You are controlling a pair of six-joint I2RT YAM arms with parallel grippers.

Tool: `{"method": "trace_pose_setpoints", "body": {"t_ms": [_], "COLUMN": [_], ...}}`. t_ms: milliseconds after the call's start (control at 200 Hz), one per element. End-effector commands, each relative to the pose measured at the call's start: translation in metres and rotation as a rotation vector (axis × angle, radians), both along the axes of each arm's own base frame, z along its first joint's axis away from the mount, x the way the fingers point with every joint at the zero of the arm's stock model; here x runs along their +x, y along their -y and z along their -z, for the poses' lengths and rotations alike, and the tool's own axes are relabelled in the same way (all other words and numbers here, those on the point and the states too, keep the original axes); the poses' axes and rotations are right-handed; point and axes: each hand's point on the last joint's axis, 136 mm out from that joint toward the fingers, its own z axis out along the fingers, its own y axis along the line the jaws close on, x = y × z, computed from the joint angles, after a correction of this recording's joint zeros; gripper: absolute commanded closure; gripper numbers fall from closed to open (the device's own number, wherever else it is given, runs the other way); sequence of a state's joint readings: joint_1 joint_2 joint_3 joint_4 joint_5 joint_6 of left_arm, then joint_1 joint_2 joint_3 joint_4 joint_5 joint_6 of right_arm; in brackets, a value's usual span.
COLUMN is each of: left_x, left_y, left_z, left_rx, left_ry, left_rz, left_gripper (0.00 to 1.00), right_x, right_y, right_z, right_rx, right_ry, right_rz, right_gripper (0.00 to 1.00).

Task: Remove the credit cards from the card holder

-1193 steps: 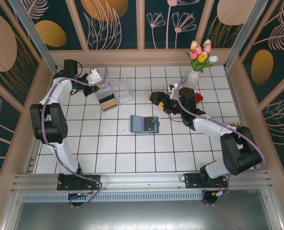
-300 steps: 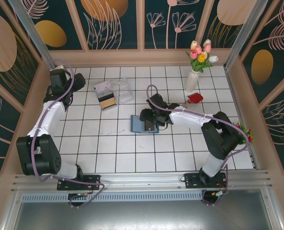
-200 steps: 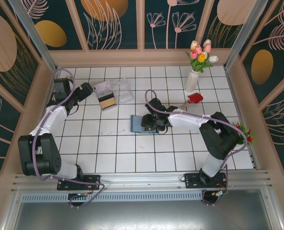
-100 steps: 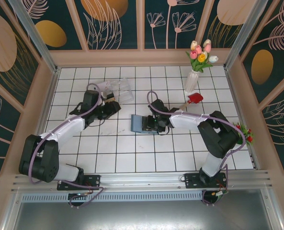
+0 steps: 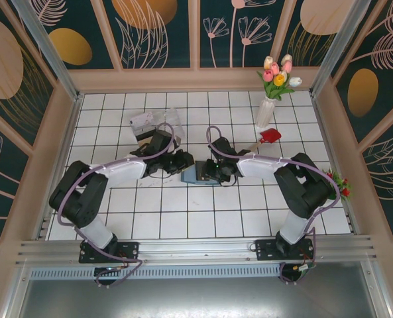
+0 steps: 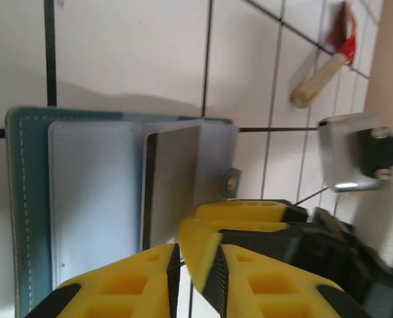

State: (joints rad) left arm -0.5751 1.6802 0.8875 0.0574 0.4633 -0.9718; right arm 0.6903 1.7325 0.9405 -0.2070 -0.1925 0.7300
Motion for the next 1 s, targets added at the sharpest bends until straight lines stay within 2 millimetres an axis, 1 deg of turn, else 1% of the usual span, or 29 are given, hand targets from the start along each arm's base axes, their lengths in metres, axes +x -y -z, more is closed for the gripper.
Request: {"method": "trace_pose_setpoints", "body": {"t_ms": [0,15,20,30,55,205,325,591,896,991], "left_x": [0.008,0.008,0.007,0.007,0.006,0.006,0.004,0.004,0.003,0.002], "left_y": [0.007,0.007,0.007,0.007,0.007,0.008,0.008,0.012,0.019,0.019], "left_z": [-0.002,-0.002,0.004,0.008,0.013,0.020,0.028,0.037,0.042,0.041], "left_rx": [-0.021,-0.022,-0.015,-0.009,-0.004,-0.002,0.001,0.002,-0.026,-0.028], "left_ry": [0.012,0.012,0.001,-0.010,-0.019,-0.022,-0.035,-0.035,-0.046,-0.034], "left_rz": [-0.009,-0.008,-0.008,-0.006,-0.006,0.008,0.012,0.040,0.069,0.079], "left_gripper": [0.76,0.76,0.76,0.76,0.76,0.74,0.73,0.78,0.78,0.81], "right_x": [-0.006,-0.007,-0.007,-0.007,-0.008,-0.009,-0.009,-0.011,-0.011,-0.011], "right_y": [0.006,0.007,0.007,0.007,0.007,0.007,0.006,0.005,0.003,0.002], "right_z": [0.008,0.009,0.010,0.010,0.011,0.014,0.014,0.016,0.015,0.014], "right_rx": [-0.022,-0.024,-0.025,-0.025,-0.028,-0.031,-0.025,-0.011,-0.003,0.003], "right_ry": [-0.027,-0.029,-0.030,-0.031,-0.034,-0.046,-0.050,-0.058,-0.058,-0.055], "right_rz": [-0.010,-0.010,-0.010,-0.011,-0.011,-0.009,-0.009,-0.015,-0.021,-0.018], "right_gripper": [0.65,0.65,0.65,0.65,0.65,0.67,0.68,0.71,0.72,0.72]}}
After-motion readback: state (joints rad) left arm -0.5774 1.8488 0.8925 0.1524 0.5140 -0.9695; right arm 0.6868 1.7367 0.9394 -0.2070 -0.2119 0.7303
